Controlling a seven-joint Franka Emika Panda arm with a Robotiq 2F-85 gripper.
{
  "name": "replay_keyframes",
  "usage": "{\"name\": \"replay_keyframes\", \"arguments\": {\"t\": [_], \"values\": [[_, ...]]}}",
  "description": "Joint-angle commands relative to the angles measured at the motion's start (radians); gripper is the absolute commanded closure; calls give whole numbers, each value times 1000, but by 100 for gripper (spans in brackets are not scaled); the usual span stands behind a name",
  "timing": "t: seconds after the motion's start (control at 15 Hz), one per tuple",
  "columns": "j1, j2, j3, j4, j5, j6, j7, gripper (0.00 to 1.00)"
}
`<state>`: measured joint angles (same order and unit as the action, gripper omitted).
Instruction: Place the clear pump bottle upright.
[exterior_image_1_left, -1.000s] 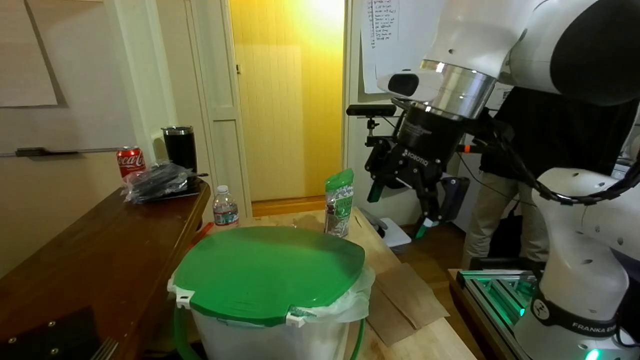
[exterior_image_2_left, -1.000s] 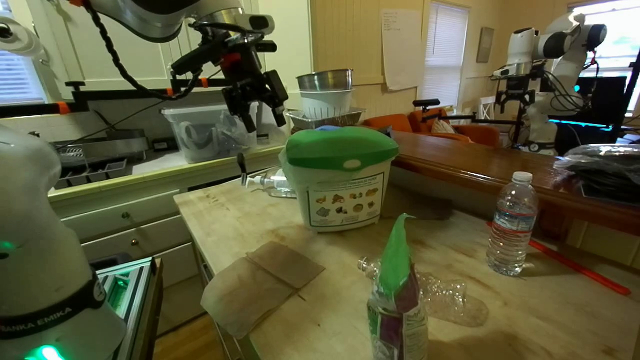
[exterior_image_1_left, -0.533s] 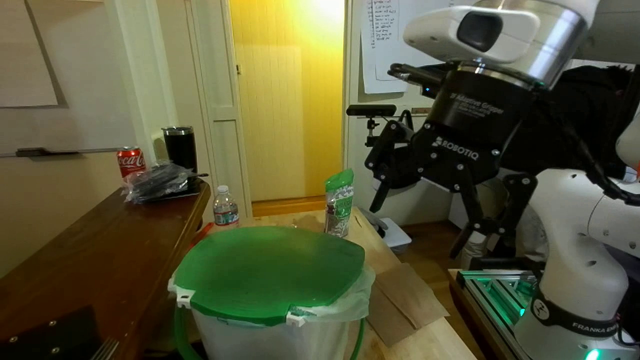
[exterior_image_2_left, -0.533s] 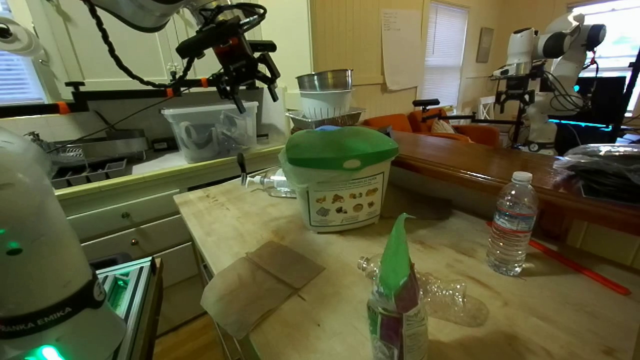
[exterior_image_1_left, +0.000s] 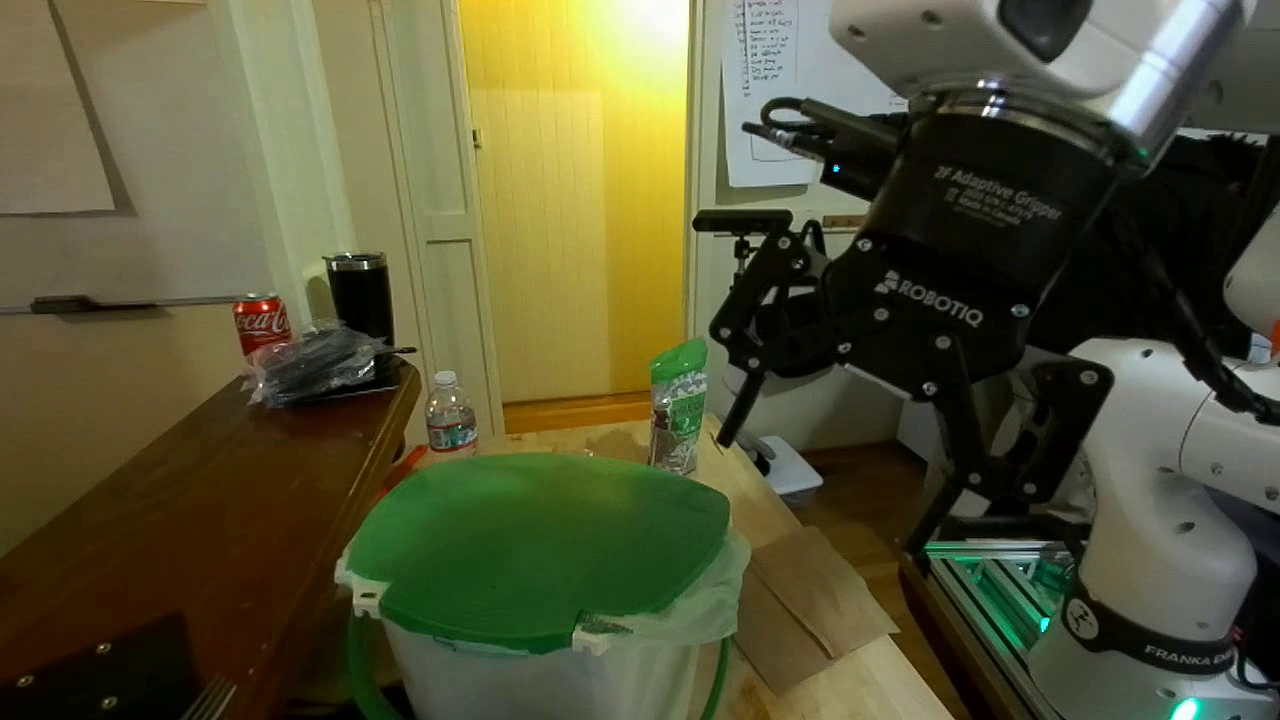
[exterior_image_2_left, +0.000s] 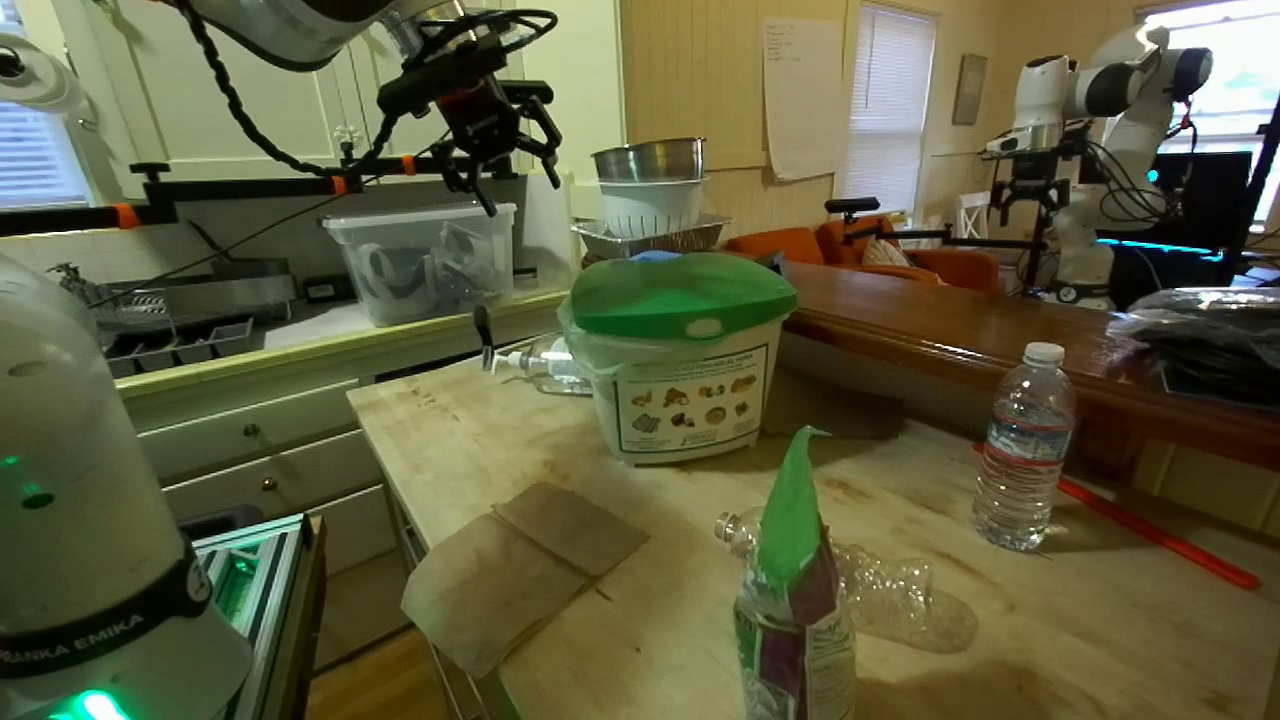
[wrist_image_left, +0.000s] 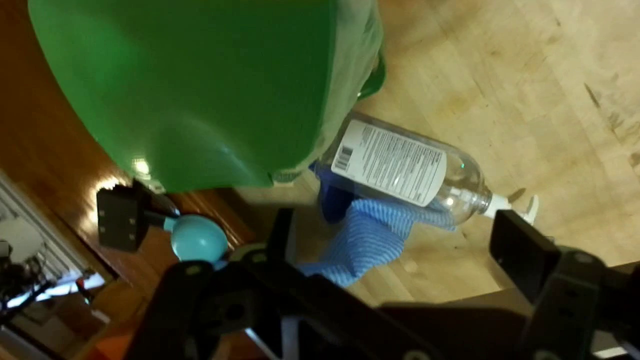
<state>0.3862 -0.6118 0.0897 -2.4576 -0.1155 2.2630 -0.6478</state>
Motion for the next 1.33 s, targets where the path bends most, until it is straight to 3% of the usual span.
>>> {"name": "replay_keyframes", "arguments": {"t": [0.0, 0.33, 0.53, 0.6, 0.67, 0.87, 0.93, 1.07, 1.27], "values": [[65, 85, -21, -8, 24, 189, -130, 0], [181, 173, -116, -124, 115, 556, -394, 0], [387, 225, -280, -171, 264, 703, -628, 0], [260, 204, -179, -147, 193, 636, -503, 0], [291, 217, -204, -153, 207, 653, -526, 0], [271, 217, -186, -145, 204, 653, -515, 0], [281, 226, -186, -112, 189, 567, -545, 0], [374, 257, -222, -67, 267, 475, -636, 0], [430, 313, -213, 5, 364, 356, -752, 0]]}}
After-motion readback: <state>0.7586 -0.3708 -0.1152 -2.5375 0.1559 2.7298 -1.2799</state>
